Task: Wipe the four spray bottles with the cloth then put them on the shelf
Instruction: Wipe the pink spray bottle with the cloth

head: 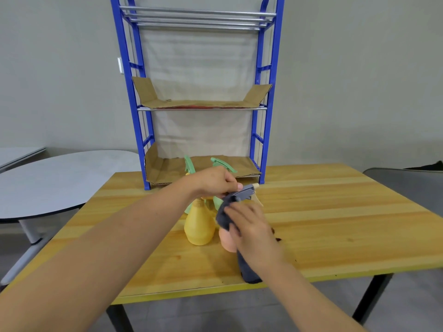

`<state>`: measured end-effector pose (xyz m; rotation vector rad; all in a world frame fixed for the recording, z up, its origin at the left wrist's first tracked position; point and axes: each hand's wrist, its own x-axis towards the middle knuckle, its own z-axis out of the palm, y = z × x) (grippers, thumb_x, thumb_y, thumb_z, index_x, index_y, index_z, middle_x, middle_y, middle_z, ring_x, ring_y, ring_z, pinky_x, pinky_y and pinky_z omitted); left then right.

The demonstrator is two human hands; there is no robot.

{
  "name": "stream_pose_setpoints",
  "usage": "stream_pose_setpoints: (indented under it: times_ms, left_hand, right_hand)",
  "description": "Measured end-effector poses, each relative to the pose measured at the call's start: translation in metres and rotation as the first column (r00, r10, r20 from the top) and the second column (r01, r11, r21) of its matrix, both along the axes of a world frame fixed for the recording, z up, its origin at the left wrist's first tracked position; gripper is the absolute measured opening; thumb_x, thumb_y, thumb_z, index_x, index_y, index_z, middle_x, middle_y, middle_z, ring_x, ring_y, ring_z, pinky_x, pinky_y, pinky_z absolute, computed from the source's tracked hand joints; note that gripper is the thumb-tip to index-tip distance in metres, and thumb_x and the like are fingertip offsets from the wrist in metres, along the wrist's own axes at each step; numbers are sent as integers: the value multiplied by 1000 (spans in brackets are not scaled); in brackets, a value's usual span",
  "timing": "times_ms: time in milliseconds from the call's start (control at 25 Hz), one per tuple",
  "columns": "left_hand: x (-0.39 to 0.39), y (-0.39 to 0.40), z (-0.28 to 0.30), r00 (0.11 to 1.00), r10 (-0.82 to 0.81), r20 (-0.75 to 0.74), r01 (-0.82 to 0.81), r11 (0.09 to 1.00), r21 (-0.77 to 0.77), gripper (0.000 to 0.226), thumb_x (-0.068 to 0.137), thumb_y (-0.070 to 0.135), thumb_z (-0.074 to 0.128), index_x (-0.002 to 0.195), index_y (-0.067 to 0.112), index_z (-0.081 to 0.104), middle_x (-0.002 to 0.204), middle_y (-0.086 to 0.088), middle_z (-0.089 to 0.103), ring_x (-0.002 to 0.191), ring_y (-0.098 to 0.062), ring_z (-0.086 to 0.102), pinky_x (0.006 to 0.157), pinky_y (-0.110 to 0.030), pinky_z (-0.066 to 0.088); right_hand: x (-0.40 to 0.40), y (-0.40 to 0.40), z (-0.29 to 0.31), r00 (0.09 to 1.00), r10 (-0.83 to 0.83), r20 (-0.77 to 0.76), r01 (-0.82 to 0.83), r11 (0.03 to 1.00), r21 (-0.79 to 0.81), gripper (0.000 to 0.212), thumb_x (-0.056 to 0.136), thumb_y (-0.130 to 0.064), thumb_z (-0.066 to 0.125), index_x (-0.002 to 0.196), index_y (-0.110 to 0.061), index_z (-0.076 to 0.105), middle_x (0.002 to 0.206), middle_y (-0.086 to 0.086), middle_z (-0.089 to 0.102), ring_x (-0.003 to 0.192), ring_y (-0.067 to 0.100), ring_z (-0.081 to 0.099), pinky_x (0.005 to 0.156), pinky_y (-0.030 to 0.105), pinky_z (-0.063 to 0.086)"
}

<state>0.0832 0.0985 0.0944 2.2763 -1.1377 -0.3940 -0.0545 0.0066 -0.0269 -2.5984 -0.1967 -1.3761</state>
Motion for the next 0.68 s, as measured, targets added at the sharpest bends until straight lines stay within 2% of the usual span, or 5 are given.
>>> stream_pose_setpoints:
  times_ms: [80,200,360,560,680]
  left_hand:
    - [0,-1,-1,1000,5,-13,-5,1000,9,53,99,39,61,48,26,58,50,14,50,52,-4,48,73,-28,46]
    - [0,-1,-2,1000,-10,-11,10,1000,-15,40,100,37,60,66,19,71,60,10,64,63,-8,56,76,-31,50]
    - [0,1,-4,1000,-20,24,20,1000,-9,39,100,40,60,71,13,63,67,-3,54,66,-16,48,74,-33,50]
    - [1,2,-8,996,-17,82,19,999,-27,48,101,40,57,69,5,59,64,-5,50,62,-18,43,68,-33,40]
    - [2,1,-10,997,0,81,2,1000,-18,48,101,43,57,76,2,65,65,-3,53,63,-17,44,68,-32,41]
  right_hand:
    - [2,-4,-3,999,32,-4,-32,999,-12,37,78,-1,74,115,-7,70,117,2,66,105,21,56,93,33,51]
    - [2,-26,1,993,-98,67,79,966,248,42,76,1,77,116,-7,71,118,2,66,107,20,57,100,22,44]
    - [-2,-6,-4,1000,14,-25,-14,1000,17,38,79,-2,75,117,-8,69,120,0,64,110,19,54,97,29,46]
    - [-10,-51,4,986,-167,-8,161,940,301,42,76,3,75,116,-8,70,117,3,67,109,21,57,98,25,44]
    - [-14,-52,4,985,-160,-58,170,951,258,43,76,3,75,117,-9,70,118,2,67,110,21,57,97,26,43]
